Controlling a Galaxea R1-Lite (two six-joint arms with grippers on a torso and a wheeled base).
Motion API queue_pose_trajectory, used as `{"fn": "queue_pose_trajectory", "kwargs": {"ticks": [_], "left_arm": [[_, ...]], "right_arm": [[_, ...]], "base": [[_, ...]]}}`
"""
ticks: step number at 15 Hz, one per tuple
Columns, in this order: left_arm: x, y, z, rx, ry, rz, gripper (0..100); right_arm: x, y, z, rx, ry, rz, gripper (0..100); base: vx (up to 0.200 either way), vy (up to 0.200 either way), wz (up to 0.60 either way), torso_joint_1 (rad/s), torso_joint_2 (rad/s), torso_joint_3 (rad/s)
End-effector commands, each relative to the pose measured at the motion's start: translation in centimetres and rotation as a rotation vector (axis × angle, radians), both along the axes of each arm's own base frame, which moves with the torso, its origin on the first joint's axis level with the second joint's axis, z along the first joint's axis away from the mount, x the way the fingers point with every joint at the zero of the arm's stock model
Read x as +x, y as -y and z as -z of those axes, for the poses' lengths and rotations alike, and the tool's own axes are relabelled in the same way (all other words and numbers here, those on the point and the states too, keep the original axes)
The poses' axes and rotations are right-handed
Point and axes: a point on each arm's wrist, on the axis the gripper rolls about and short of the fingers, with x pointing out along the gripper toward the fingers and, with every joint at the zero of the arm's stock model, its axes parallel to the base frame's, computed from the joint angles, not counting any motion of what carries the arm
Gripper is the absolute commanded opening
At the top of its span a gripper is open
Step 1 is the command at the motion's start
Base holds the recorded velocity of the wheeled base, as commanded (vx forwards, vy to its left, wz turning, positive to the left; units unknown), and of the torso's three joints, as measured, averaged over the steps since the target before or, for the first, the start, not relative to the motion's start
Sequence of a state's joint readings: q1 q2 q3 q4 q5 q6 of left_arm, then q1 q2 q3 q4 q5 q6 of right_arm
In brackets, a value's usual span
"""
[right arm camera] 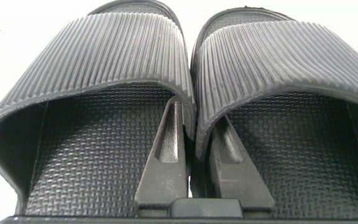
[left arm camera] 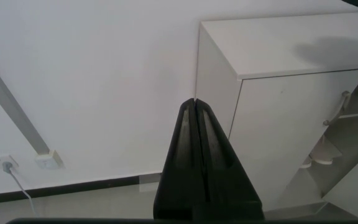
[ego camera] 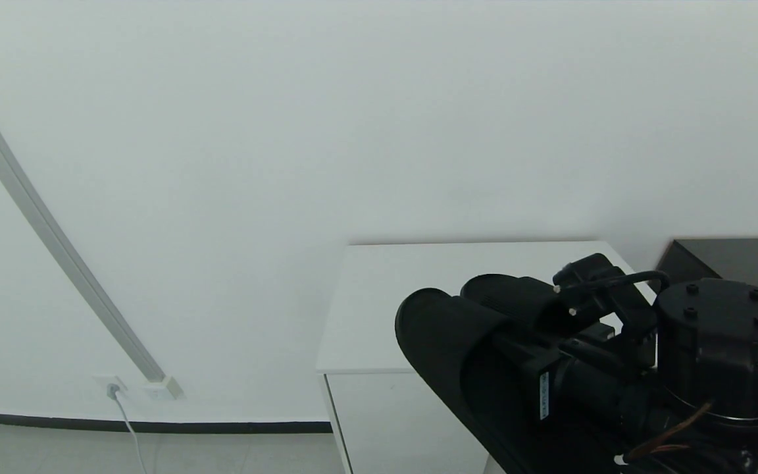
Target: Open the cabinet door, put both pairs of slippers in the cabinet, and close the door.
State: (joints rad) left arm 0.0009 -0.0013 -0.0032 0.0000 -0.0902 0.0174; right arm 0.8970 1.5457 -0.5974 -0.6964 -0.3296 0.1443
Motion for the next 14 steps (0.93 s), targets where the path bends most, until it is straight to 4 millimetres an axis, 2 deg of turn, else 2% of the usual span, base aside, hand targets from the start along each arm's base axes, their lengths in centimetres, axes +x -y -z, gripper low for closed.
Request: {"fn": "queue_pose_trajectory", "kwargs": {"ticks": [1,6,14], "left_arm": [[0.01,0.0,0.0,-0.001,-0.001,0.0,0],[0.01,0.0,0.0,-0.001,-0.001,0.0,0],[0.01,0.0,0.0,-0.002,-0.002,0.0,0]], "right_arm": [[-0.21,0.19,-0.05,0.003,0.002,-0.002,0],[-0.52,0.09,0.47,-0.01,-0.01,-0.015,0],[-0.74,0.0,0.81,-0.018,-0.021,-0.036,0]], "base": [[0.0,0.0,0.0,0.0,0.0,0.0],[0.0,0.0,0.0,0.0,0.0,0.0],[-0.2,0.0,0.0,0.002,0.0,0.002]]}}
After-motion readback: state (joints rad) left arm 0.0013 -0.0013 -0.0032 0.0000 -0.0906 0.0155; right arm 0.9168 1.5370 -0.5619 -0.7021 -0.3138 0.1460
